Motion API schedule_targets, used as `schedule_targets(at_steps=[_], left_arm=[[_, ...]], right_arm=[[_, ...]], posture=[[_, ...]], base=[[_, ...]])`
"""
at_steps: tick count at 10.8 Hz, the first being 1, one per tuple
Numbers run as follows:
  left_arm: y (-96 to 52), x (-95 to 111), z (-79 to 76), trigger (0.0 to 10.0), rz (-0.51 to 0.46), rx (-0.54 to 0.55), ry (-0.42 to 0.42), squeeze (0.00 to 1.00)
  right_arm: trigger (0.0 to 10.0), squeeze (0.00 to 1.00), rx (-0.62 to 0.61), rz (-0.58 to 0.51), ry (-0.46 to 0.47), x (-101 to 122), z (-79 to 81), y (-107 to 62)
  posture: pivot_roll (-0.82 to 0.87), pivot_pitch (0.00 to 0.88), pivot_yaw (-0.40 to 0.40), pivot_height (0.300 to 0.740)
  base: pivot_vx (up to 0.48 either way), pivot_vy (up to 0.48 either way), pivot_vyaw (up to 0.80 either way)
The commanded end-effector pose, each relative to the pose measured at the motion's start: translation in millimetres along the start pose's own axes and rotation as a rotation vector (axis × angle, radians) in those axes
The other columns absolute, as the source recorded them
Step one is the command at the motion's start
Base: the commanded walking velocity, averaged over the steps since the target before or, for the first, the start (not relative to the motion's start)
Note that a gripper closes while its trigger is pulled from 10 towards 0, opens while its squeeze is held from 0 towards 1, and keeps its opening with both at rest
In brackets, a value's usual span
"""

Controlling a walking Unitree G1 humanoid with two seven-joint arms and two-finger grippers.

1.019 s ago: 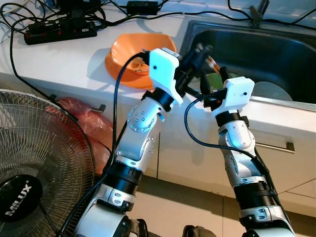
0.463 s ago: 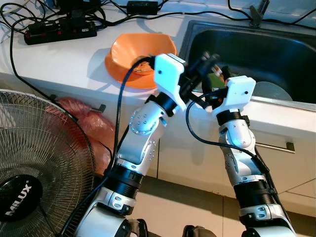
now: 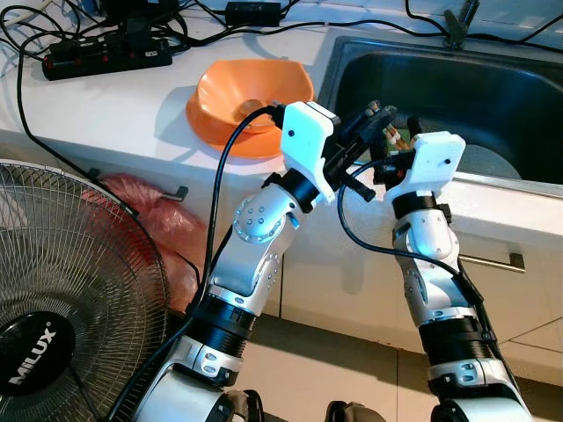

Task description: Kitchen organization

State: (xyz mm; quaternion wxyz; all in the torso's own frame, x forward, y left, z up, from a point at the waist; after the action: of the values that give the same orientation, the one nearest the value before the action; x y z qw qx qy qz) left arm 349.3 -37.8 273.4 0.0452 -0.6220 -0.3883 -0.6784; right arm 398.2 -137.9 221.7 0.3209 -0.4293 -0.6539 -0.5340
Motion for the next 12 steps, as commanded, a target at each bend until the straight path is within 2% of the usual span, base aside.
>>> schedule_targets(at_steps=[1, 2, 7, 9, 11, 12], left_arm=[[0.3, -2.1, -8.1, 10.0, 0.005, -0.023, -0.005, 0.00], [0.2, -1.8, -7.6, 10.0, 0.004, -0.021, -0.003, 0.00], [1.0, 2.8, -4.1, 10.0, -0.017, -0.002, 0.014, 0.00], [-3.9, 0.0, -2.7, 10.0, -0.021, 0.019, 0.001, 0.00], [-3.4, -2.6, -3.3, 10.0, -0.018, 0.031, -0.005, 0.00], [-2.0, -0.7, 0.1, 10.0, -0.026, 0.049, -0.005, 0.00]], right_arm=[[0.5, 0.00, -0.016, -0.010, -0.007, 2.7, -3.4, 2.8], [0.0, 0.00, -0.018, -0.008, -0.013, 2.3, -3.7, 3.2], [0.0, 0.00, -0.016, -0.007, -0.021, 0.5, -3.0, 2.5], [0.0, 0.00, -0.013, -0.002, -0.023, -2.9, -0.9, -2.5], [0.0, 0.00, -0.003, -0.009, -0.024, -0.1, 1.0, 1.3], [10.0, 0.00, -0.039, -0.001, -0.022, -0.6, -4.9, 2.6]], posture=[[-0.01, 0.118, 0.060, 0.740], [-0.01, 0.116, 0.060, 0.740], [-0.01, 0.093, 0.060, 0.740], [-0.01, 0.037, 0.065, 0.740], [-0.01, 0.025, 0.067, 0.740], [-0.01, 0.030, 0.060, 0.740]], base=[[0.000, 0.000, 0.00], [0.000, 0.000, 0.00], [0.000, 0.000, 0.00], [0.000, 0.000, 0.00], [0.000, 0.000, 0.00], [0.000, 0.000, 0.00]])
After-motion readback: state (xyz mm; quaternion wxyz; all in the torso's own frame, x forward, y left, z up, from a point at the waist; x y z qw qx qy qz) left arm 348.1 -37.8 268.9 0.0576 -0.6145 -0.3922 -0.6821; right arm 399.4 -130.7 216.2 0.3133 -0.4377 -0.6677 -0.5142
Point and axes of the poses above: a point about 5 cm out from each wrist's last joint towards the gripper, its own y axis pointing out of the wrist towards the gripper, its own x axis along the axis of the wrist's last joint, z = x × y, the point moved 6 cm from there along y, pointing out of the wrist towards the gripper, and after that the axes turned 11 degrees about -y, right-handed, at the moved point
